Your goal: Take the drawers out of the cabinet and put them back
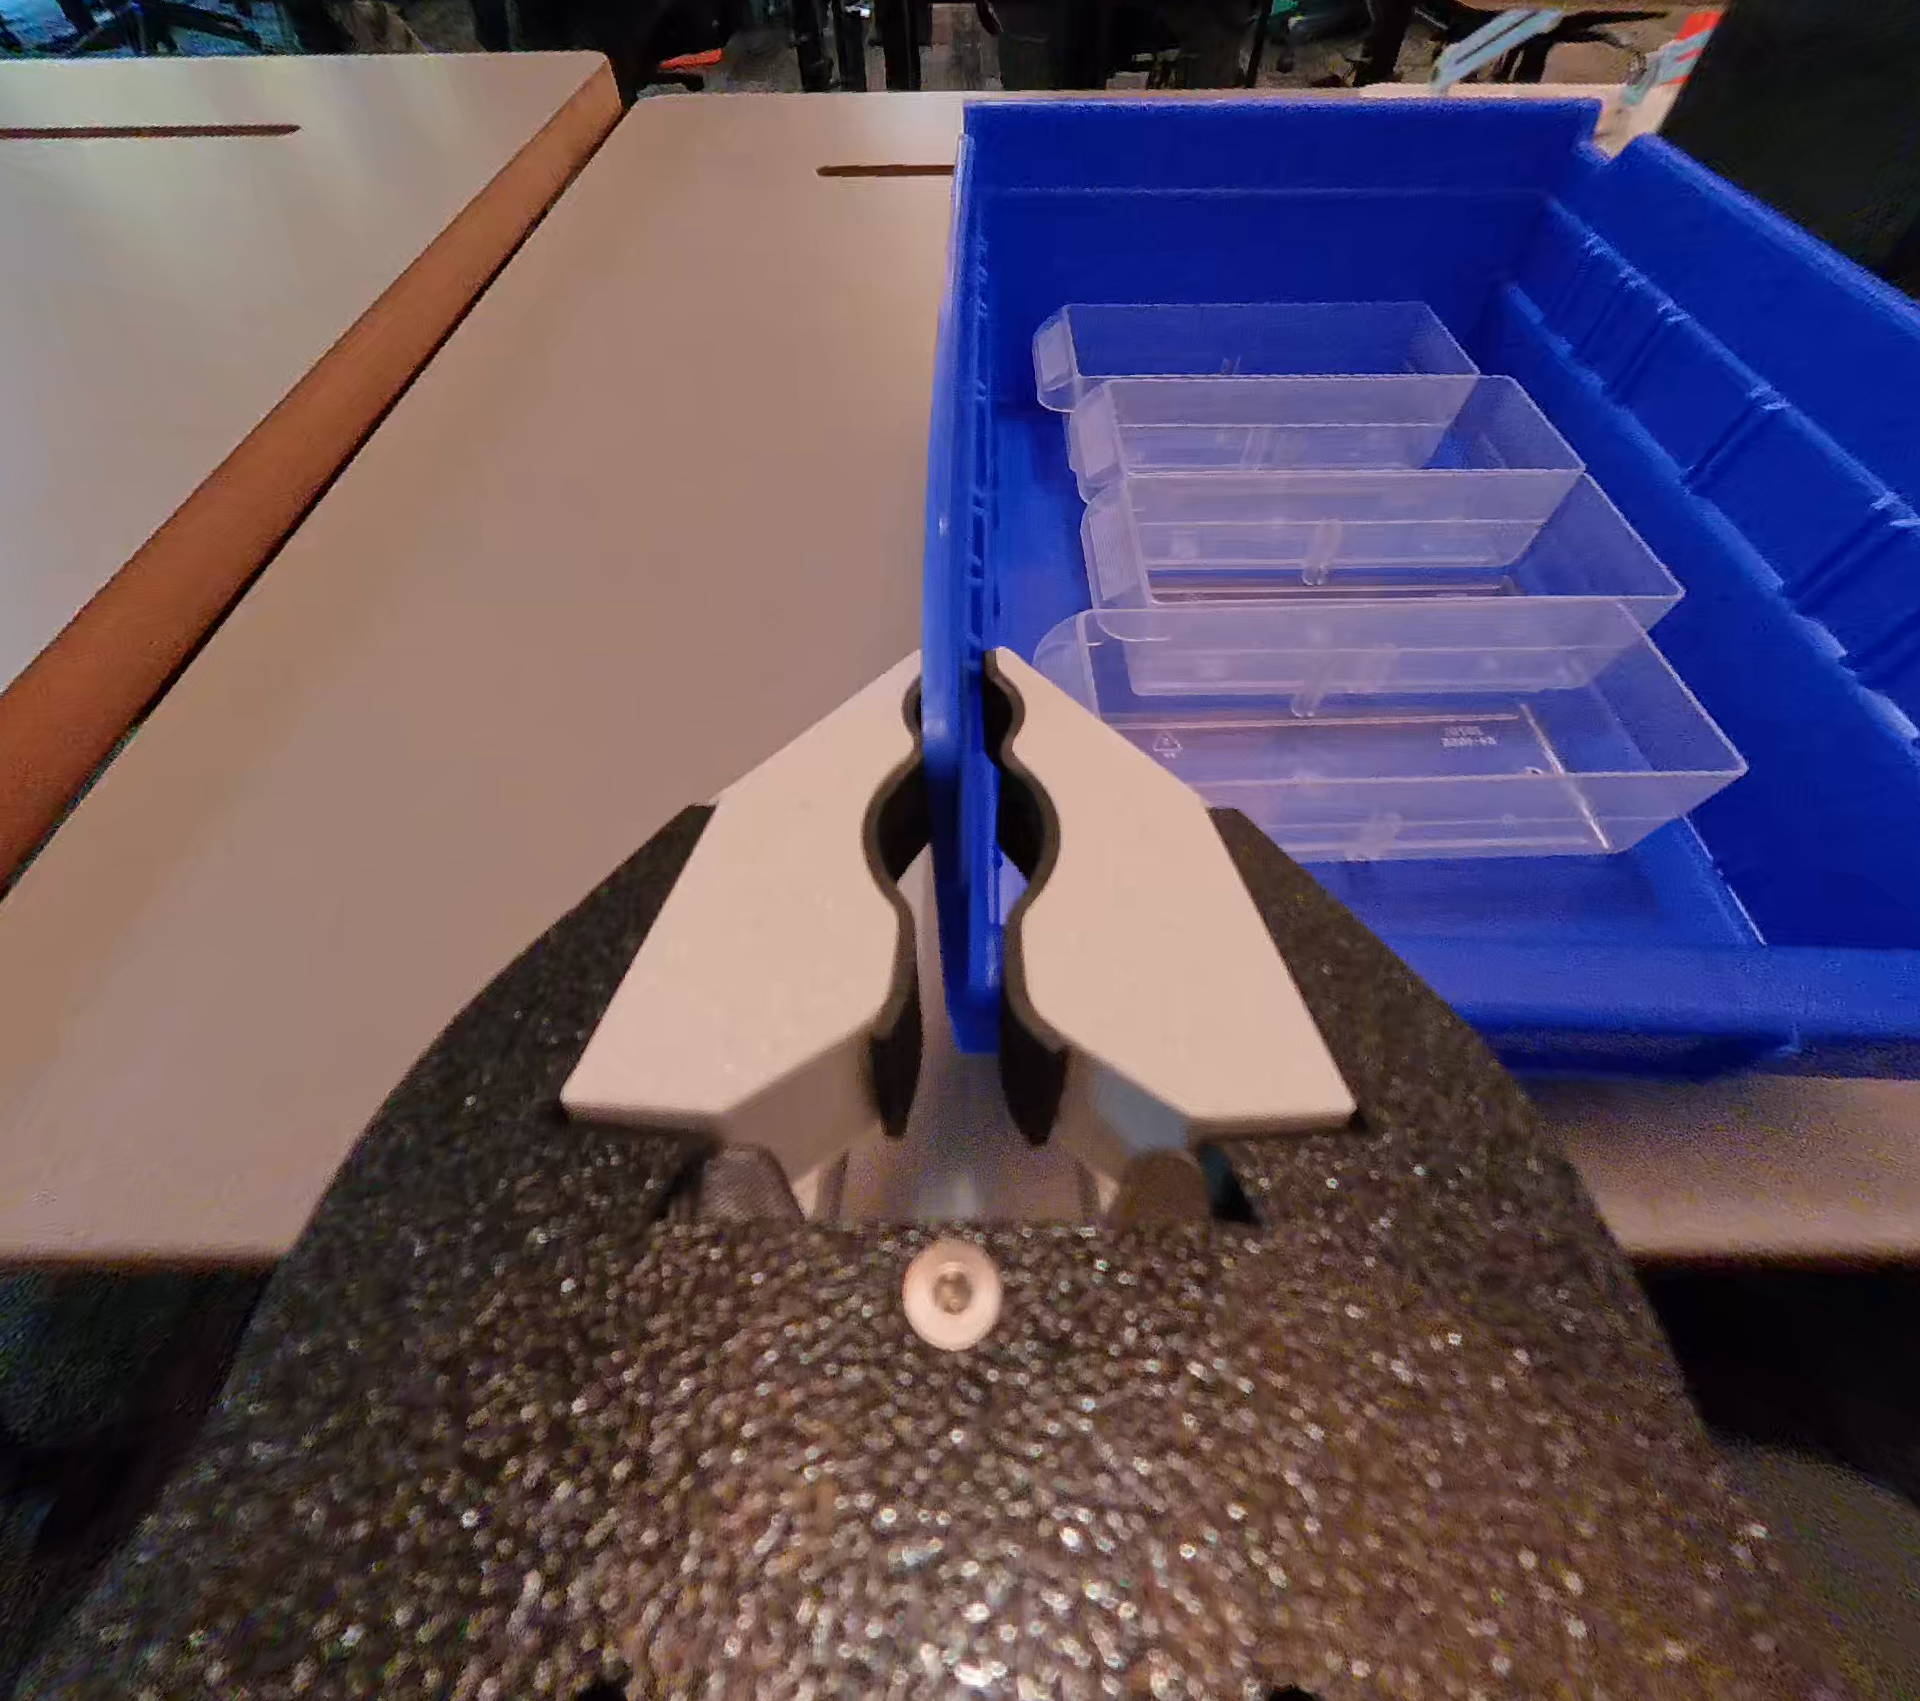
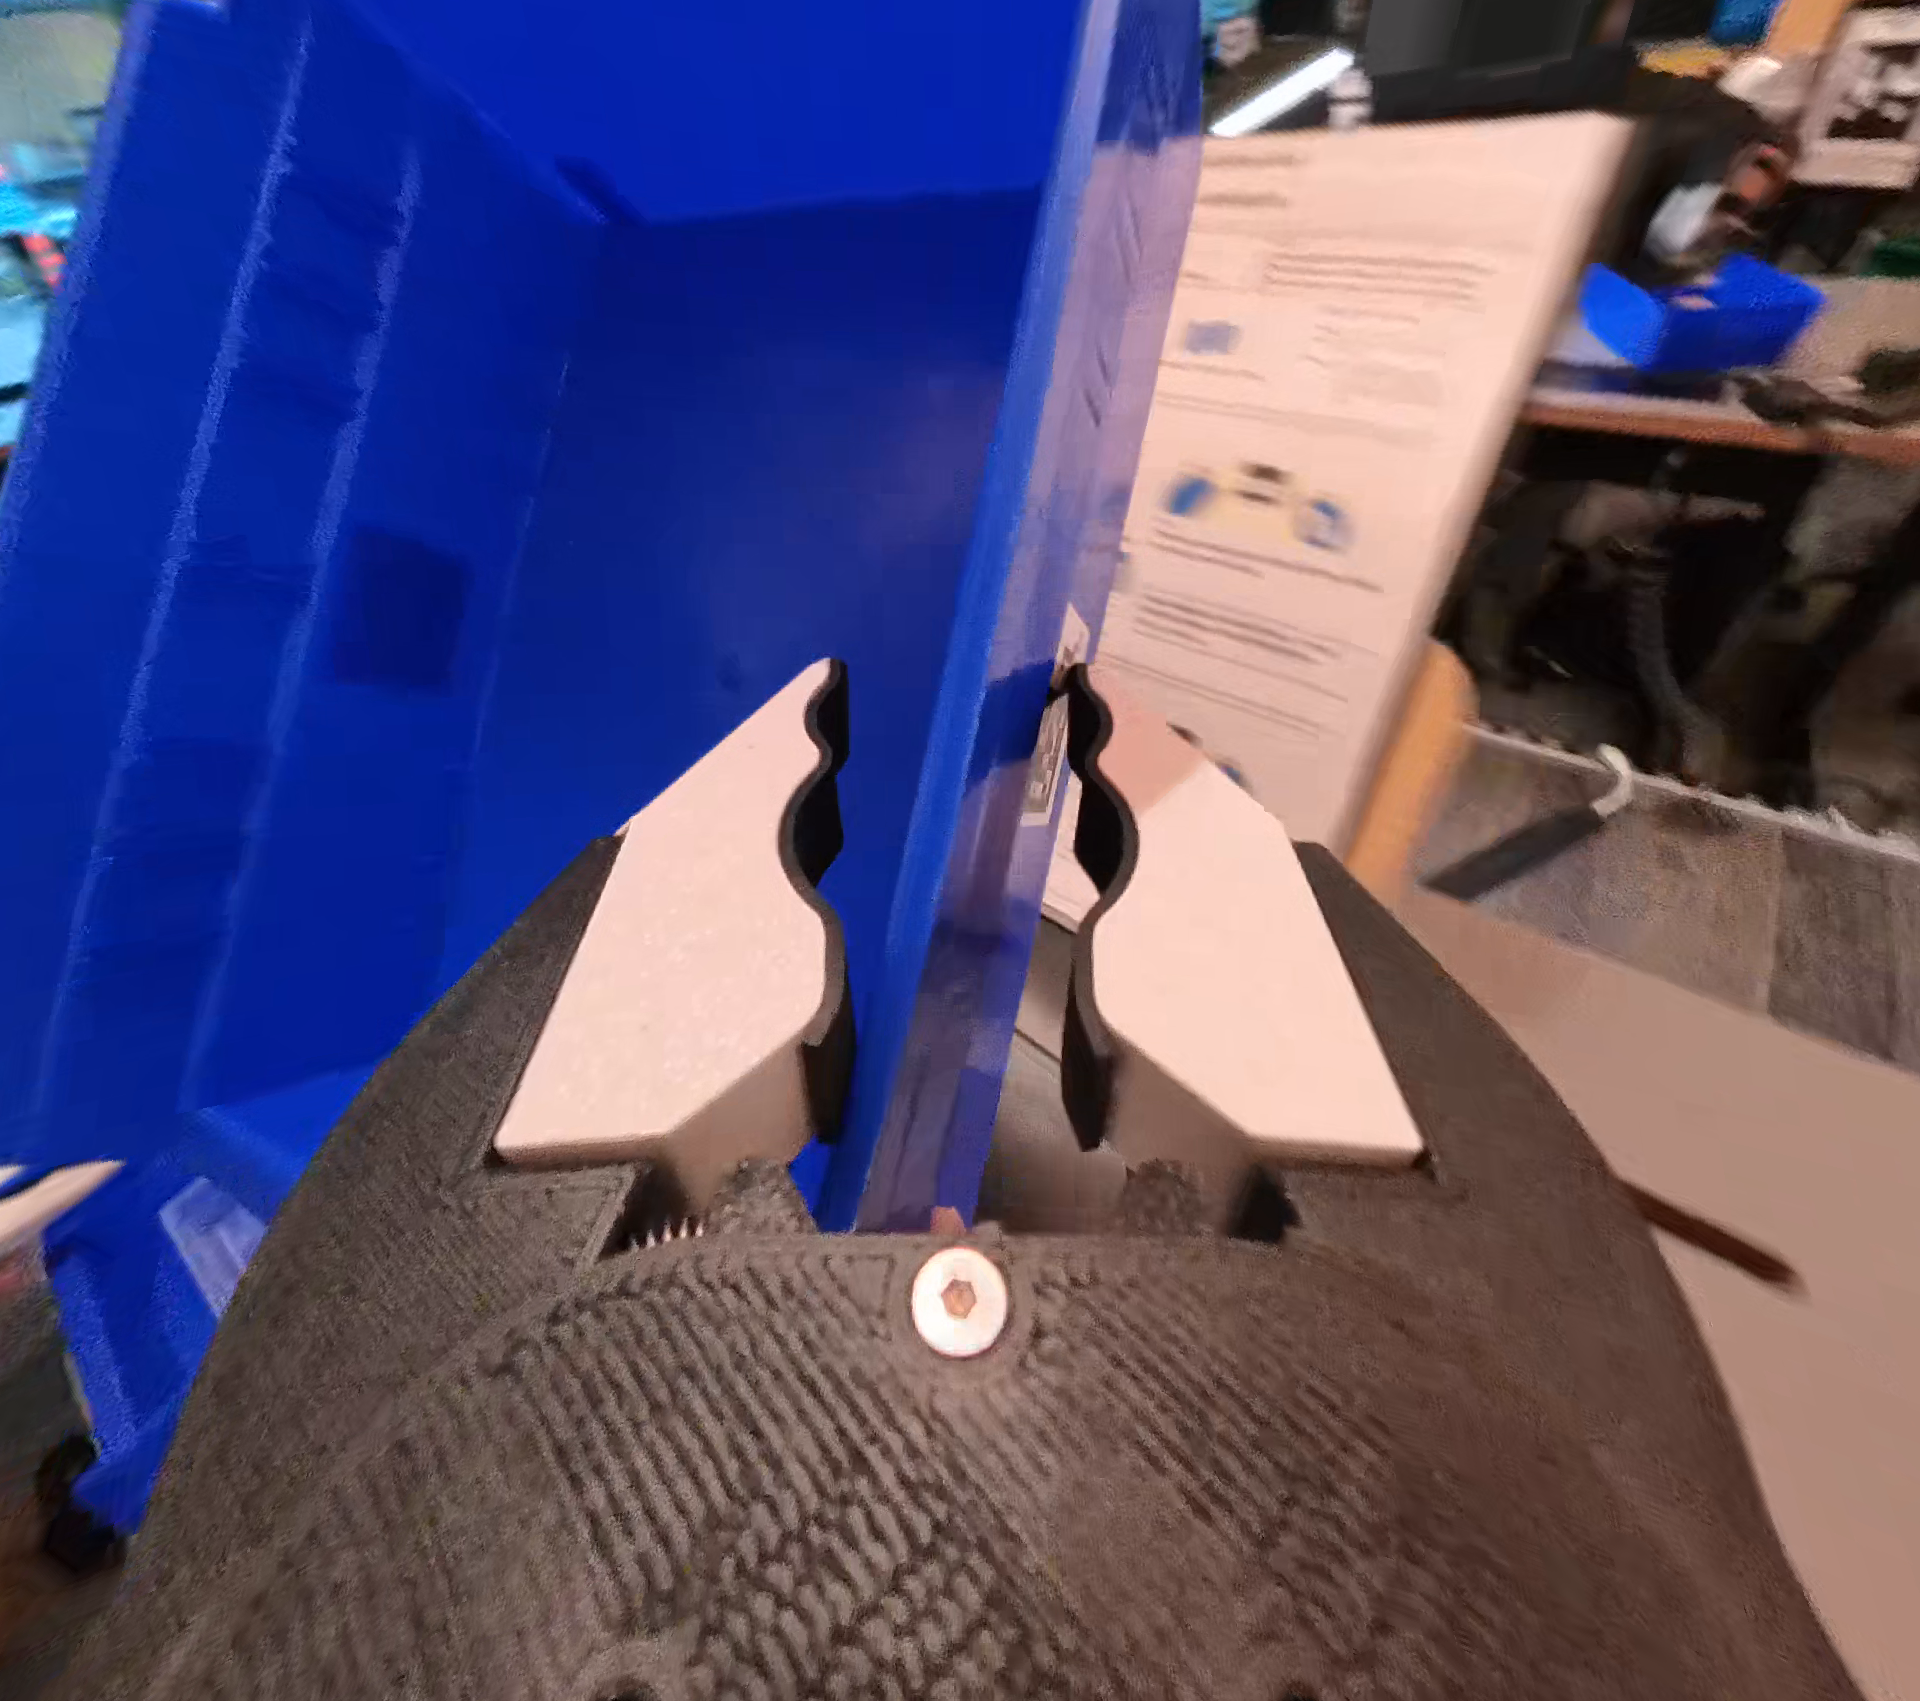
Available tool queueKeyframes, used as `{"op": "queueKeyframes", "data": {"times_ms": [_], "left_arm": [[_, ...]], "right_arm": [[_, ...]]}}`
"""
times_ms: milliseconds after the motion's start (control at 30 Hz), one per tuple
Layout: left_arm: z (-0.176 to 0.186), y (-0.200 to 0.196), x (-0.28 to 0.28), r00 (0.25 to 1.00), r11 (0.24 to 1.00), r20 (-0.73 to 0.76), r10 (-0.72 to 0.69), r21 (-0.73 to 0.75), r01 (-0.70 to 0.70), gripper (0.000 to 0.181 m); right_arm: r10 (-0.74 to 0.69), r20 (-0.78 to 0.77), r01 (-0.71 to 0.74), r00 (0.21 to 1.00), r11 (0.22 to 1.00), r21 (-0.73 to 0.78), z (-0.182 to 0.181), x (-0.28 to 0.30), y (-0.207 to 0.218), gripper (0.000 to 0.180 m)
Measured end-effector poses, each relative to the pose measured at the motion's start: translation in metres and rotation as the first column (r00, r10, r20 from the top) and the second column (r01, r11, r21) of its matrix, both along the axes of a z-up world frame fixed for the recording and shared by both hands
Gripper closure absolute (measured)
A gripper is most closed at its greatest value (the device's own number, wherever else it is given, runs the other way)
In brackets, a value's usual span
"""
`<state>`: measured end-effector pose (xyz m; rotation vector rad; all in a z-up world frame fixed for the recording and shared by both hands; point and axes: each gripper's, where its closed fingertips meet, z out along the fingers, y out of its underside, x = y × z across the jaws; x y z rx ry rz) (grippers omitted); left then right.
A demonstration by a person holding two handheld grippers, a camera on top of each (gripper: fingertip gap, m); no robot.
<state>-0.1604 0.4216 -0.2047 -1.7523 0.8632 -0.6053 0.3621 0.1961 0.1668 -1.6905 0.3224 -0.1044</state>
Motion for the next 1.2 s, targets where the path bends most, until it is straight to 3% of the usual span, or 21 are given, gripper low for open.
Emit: {"op": "queueKeyframes", "data": {"times_ms": [100,233,433,600,833,967,1200], "left_arm": [[0.0,0.025,0.024,1.0,1.0,-0.001,0.008,-0.003,-0.008,0.178],[-0.001,0.054,0.057,1.0,1.0,-0.021,0.018,0.011,-0.018,0.178],[-0.002,0.096,0.1,0.999,0.999,-0.006,0.036,-0.02,-0.036,0.178],[-0.003,0.116,0.129,0.999,0.999,-0.012,0.052,-0.006,-0.052,0.178],[-0.003,0.125,0.147,0.998,0.999,-0.023,0.052,0.015,-0.051,0.178],[-0.003,0.127,0.151,0.998,0.998,-0.03,0.05,0.027,-0.049,0.178],[-0.003,0.128,0.154,0.998,0.998,-0.034,0.044,0.047,-0.042,0.177]], "right_arm": [[-0.134,-0.101,0.133,0.986,0.991,-0.015,-0.043,0.077,-0.092,0.138],[-0.304,-0.253,0.282,0.919,0.952,-0.118,-0.131,0.162,-0.195,0.138],[-0.541,-0.337,0.431,0.771,0.832,-0.35,-0.269,0.237,-0.285,0.137],[-0.605,-0.386,0.42,0.696,0.78,-0.465,-0.35,0.264,-0.304,0.136],[-0.568,-0.459,0.309,0.683,0.794,-0.524,-0.407,0.273,-0.3,0.137],[-0.541,-0.474,0.291,0.694,0.814,-0.502,-0.414,0.281,-0.302,0.136],[-0.502,-0.364,0.279,0.784,0.81,-0.516,-0.414,0.288,-0.304,0.129]]}}
